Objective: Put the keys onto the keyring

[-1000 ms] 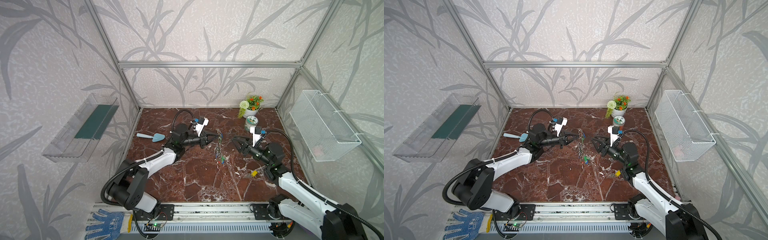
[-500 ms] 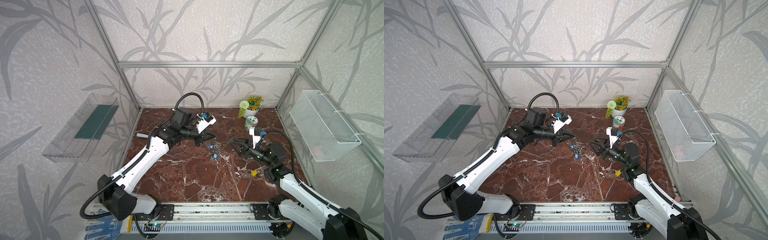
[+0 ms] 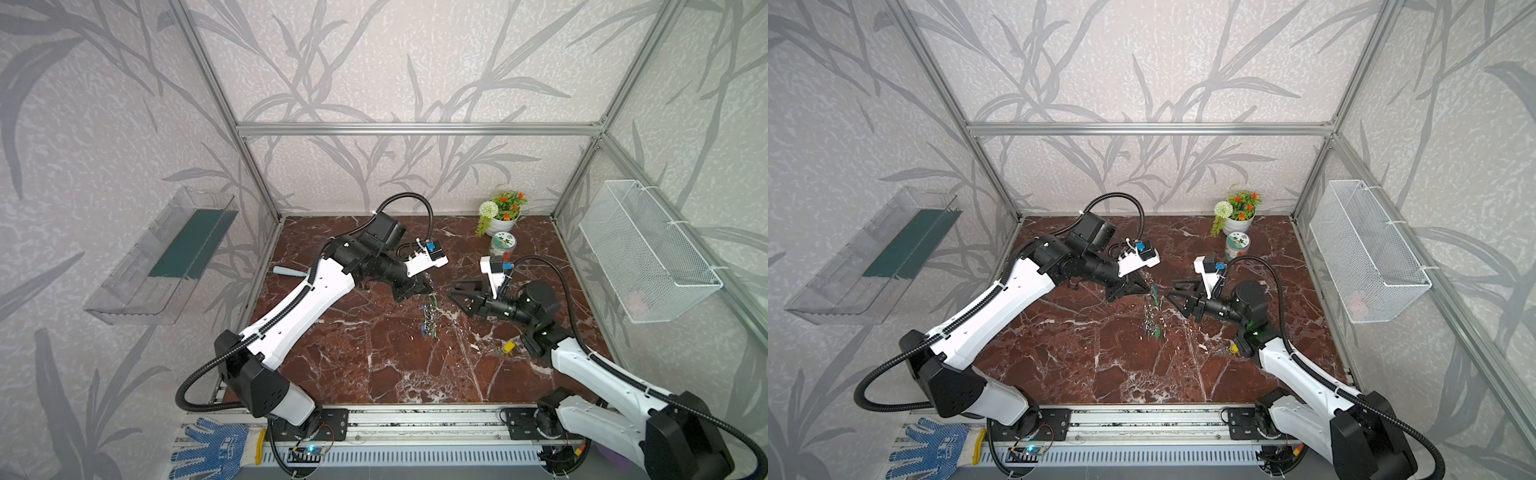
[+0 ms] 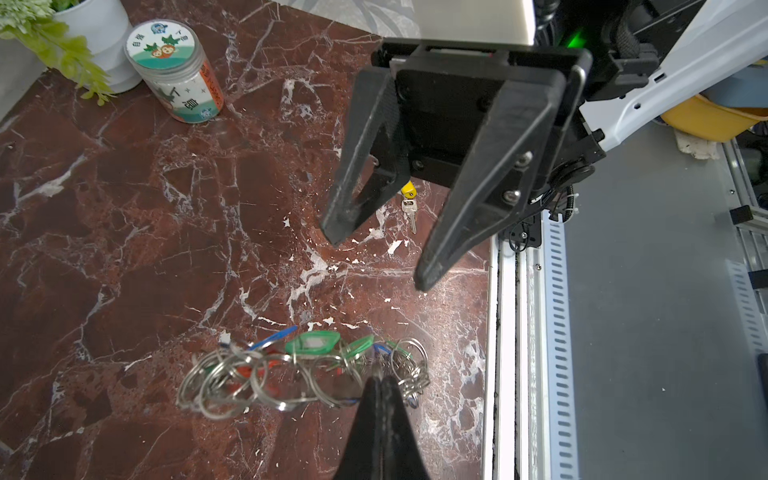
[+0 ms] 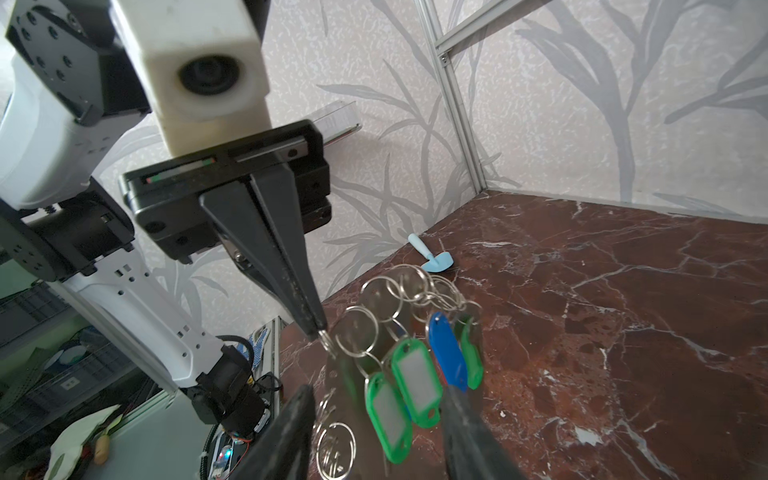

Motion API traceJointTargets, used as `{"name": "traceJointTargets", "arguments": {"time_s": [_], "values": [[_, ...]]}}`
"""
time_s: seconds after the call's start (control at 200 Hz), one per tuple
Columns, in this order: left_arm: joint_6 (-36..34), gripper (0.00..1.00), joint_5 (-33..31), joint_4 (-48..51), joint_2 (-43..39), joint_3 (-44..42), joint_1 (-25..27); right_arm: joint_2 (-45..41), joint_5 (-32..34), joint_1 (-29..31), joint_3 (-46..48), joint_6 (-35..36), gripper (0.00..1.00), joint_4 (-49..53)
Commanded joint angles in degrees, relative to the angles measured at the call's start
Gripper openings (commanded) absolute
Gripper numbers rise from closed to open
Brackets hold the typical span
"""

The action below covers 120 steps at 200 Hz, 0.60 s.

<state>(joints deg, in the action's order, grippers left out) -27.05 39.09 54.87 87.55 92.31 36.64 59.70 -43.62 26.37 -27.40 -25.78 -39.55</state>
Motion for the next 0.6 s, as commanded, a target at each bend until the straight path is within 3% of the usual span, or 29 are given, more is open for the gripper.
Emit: {"name": "traceJointTargets", "arguments": {"time_s": [0.0, 0.595], "values": [[-2.21, 0.0, 2.26, -0.54, -0.15, 2.43, 0.07, 0.06, -2.35, 1.0, -2.31, 2.55, 0.49, -0.7], [-2.88, 0.0, 7.87, -1.93, 0.17, 1.57, 0.36, 2.88, -2.0, 3.72, -3.9, 5.08, 0.42, 0.22]]}}
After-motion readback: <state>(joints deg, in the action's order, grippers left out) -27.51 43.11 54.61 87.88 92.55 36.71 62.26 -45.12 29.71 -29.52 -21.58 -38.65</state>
